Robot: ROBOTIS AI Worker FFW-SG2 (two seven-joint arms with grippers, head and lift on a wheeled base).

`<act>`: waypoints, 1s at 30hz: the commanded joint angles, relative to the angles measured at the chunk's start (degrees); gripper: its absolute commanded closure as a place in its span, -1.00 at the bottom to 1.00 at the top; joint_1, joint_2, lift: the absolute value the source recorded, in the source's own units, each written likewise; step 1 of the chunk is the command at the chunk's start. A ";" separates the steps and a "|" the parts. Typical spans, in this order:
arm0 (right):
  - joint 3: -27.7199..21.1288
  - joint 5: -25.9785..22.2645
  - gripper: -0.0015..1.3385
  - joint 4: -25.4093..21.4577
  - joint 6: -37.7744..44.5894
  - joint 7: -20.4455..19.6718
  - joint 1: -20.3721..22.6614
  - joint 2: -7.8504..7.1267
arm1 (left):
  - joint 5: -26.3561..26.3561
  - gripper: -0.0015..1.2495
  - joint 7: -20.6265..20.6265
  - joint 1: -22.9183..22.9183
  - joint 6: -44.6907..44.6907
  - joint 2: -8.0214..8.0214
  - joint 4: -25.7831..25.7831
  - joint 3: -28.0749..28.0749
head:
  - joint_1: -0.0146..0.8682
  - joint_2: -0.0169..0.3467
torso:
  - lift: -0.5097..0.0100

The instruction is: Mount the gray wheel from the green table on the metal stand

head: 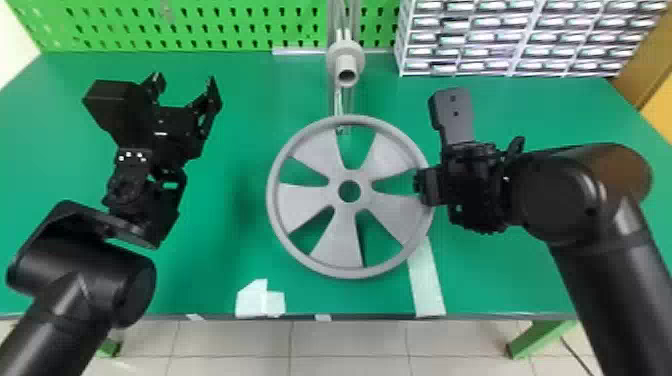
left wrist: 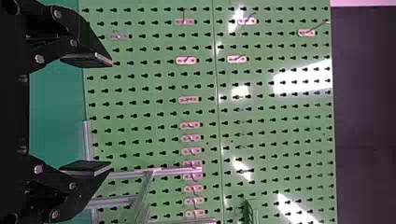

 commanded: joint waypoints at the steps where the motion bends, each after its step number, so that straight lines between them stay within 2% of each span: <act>1: -0.05 1.34 0.75 -1.82 -2.70 0.00 1.69 0.49 | 0.78 -0.24 0.50 0.42 0.00 0.00 -0.28 -0.56 | 1.00 -0.62 | 0.58; 5: 0.65 5.38 0.75 -3.40 -5.08 3.08 3.18 0.57 | 0.96 -0.24 0.85 0.51 0.00 -0.09 -0.37 -0.73 | 1.00 -0.62 | 0.58; 9: 0.92 7.49 0.75 -4.81 -6.92 4.48 4.50 0.66 | 1.04 -0.24 1.29 0.60 0.00 -0.09 -0.46 -1.00 | 1.00 -0.62 | 0.58; 16: 1.00 8.37 0.77 -6.21 -7.71 4.75 6.34 0.93 | 1.31 -0.24 1.90 1.04 0.00 -0.44 -0.55 -1.17 | 1.00 -0.62 | 0.58; 20: 0.83 9.42 0.95 -7.71 -8.24 4.75 7.40 1.19 | 1.22 -0.24 1.90 1.48 0.09 -0.88 -0.72 -0.91 | 1.00 -0.62 | 0.58; 30: 1.36 12.06 0.95 -10.34 -12.37 4.92 10.03 1.54 | 1.04 -0.24 1.99 2.44 0.00 -1.67 -0.98 -0.29 | 1.00 -0.62 | 0.58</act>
